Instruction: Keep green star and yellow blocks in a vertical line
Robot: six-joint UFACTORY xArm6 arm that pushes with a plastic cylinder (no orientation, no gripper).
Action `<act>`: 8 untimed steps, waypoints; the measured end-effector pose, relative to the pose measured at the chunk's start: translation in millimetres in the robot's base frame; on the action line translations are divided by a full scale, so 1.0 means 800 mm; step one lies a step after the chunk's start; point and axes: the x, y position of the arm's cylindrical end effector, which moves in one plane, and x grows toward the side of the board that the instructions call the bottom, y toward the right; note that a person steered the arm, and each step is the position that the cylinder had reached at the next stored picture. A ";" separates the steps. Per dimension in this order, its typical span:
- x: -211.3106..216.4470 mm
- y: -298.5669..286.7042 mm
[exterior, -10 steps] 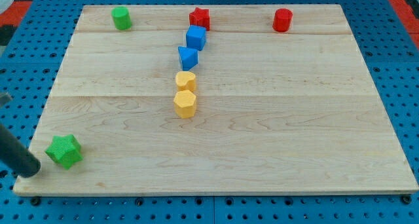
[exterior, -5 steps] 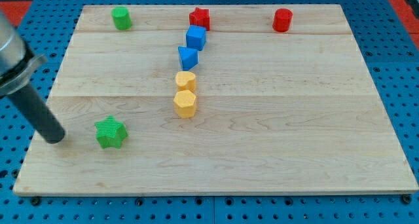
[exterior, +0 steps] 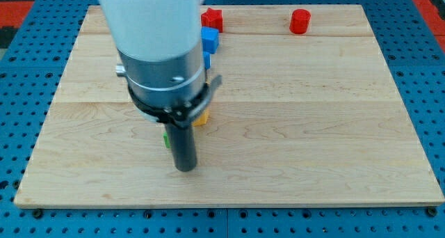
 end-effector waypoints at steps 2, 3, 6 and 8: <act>-0.009 0.088; -0.066 0.077; -0.098 0.029; -0.124 0.038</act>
